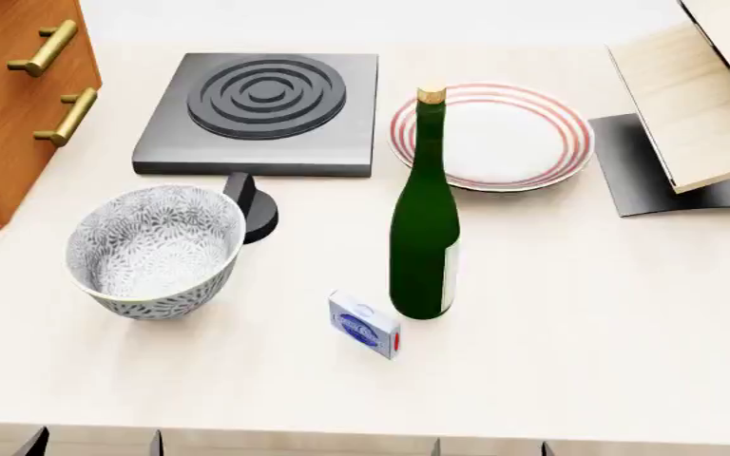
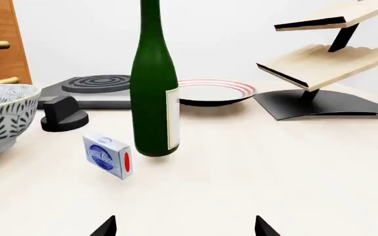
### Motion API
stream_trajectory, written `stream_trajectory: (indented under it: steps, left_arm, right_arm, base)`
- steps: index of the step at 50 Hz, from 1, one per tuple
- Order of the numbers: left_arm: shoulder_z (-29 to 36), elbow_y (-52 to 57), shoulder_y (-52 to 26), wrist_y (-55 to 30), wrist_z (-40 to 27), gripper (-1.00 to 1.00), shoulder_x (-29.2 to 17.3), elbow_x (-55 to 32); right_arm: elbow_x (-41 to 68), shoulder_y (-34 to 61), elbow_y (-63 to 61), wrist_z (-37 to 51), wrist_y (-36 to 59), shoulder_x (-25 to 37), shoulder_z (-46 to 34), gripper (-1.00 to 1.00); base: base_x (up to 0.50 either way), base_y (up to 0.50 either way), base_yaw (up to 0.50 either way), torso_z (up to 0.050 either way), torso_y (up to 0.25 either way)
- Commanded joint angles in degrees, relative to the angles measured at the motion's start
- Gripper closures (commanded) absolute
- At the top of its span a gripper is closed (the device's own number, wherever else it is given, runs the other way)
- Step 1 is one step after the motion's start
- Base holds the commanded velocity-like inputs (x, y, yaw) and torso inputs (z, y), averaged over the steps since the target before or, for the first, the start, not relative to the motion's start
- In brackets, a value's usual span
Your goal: Pick up the akita bowl and put it on the plate.
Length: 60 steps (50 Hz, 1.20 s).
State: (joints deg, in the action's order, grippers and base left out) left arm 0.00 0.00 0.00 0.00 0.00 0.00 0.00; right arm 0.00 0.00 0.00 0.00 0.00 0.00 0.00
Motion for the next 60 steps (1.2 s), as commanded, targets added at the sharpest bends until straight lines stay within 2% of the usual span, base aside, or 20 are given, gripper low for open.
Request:
stream_trajectory:
  steps: [1, 18, 33, 34, 37, 47, 60]
  left_arm:
    - [1.04, 0.27, -0.01, -0.26, -1.04, -1.00, -0.94, -0.94]
    - [3.94, 1.81, 0.11, -0.67, -4.19, -1.00, -3.38, -2.90]
    - [5.11, 17.19, 4.53, -4.07, -7.30, -1.00, -5.46, -1.56]
    - [5.23, 21.89, 6.40, -4.33, -7.94, -1.00, -5.76, -0.60]
    - [5.12, 27.02, 8.52, -4.86, -8.72, -1.00, -6.22, -0.13]
    - [4.38, 37.42, 14.70, -1.81, -11.19, -1.00, -7.33, 0.77]
    - [4.62, 40.18, 20.00, 5.34, -13.04, -1.00, -8.27, 1.38]
  right_arm:
    - [1.11, -0.07, -0.31, 1.37, 0.22, 1.11, -1.37, -1.00]
    - [1.86, -1.21, -2.79, 6.08, -0.99, 3.31, -3.83, -1.00]
    - [0.55, -7.27, -19.42, 8.49, 1.41, 5.30, -5.86, -1.00]
    - [-0.19, -9.20, -23.74, 8.92, 1.57, 5.56, -6.06, -1.00]
    - [-0.63, -10.87, -27.45, 9.49, 1.54, 5.94, -6.20, -1.00]
    - [-0.59, -16.51, -36.50, 10.39, -0.85, 7.53, -6.75, -1.00]
    - [-1.00, -18.64, -37.84, 11.48, -3.54, 8.65, -7.44, -1.00]
  base:
    - [0.00, 0.00, 0.00, 0.000, 0.000]
    - [0.00, 0.00, 0.00, 0.000, 0.000]
    - [0.00, 0.00, 0.00, 0.000, 0.000]
    - [0.00, 0.00, 0.00, 0.000, 0.000]
    - [0.00, 0.00, 0.00, 0.000, 0.000]
    - [0.00, 0.00, 0.00, 0.000, 0.000]
    - [0.00, 0.00, 0.00, 0.000, 0.000]
